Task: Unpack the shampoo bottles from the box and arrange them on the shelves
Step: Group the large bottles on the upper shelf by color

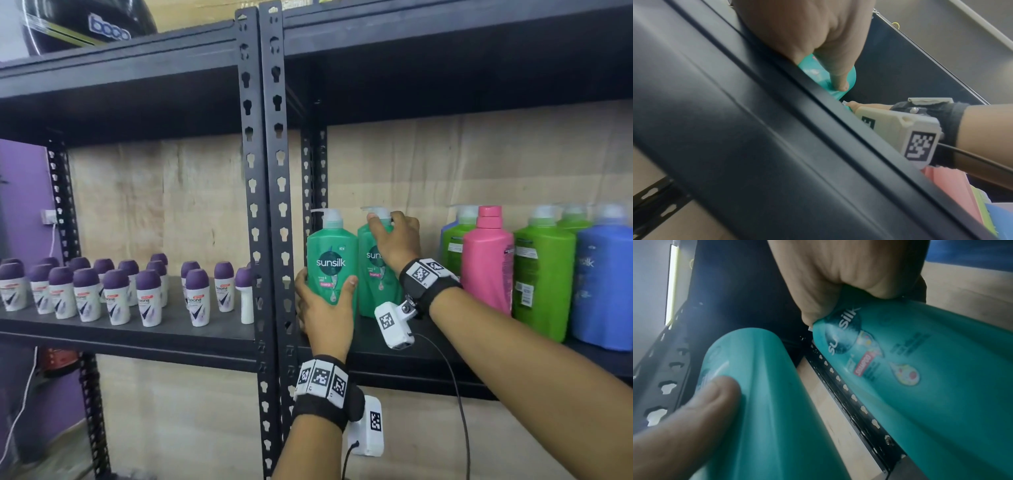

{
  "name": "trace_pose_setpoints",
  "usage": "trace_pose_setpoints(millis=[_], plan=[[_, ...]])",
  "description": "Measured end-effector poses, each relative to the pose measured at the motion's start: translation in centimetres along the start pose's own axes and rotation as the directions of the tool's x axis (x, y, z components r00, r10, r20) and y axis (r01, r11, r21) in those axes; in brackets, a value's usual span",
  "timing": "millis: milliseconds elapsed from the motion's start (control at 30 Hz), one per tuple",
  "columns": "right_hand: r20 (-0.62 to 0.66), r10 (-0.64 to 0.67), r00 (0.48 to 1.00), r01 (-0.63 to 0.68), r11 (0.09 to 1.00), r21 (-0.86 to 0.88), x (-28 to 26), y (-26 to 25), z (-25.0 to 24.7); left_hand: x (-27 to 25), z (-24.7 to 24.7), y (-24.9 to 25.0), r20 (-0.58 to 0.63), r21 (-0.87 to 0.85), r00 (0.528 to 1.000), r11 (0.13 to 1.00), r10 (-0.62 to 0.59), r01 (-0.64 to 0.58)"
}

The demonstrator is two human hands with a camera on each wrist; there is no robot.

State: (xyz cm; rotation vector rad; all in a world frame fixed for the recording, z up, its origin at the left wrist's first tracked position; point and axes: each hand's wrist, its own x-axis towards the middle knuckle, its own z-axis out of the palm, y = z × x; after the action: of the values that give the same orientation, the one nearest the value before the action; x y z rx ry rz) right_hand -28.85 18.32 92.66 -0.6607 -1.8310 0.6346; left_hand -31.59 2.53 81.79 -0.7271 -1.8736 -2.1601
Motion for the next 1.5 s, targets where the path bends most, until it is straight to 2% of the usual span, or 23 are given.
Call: trace_pose_setpoints(millis=[267,1133,1233,1400,1500], plan=[[0.014,0.017,1.000,-0.018,0.998,0.052,0.4,0.3,0.5,0.0,0.2,-0.2,-0.007,0.004,1.000,1.000,0.016,-0.016],[-0.036,-0.001,0.999,0.003,0.999,0.051,0.4,0.3,1.1,-0.2,-0.1,0.3,0.032,0.003,0.999,1.000,-0.014,0.014],[-0.024,0.035,0.999,-0.032,0.993,0.111,0.3,0.6,0.7,-0.2,-0.1,0.3,0.040,-0.020,0.999,1.000,-0.007,0.008],[0.098,0.185,0.978,-0.206,0.933,0.295,0.2,0.5,-2.4,0.0,-0.4,0.5,0.068,-0.075,0.997,0.997,-0.030,0.035],[0.140,0.149,0.979,-0.191,0.909,0.369,-1.0,0.4,-4.8,0.0,-0.5,0.4,0.109,-0.082,0.993,0.996,-0.038,0.047]])
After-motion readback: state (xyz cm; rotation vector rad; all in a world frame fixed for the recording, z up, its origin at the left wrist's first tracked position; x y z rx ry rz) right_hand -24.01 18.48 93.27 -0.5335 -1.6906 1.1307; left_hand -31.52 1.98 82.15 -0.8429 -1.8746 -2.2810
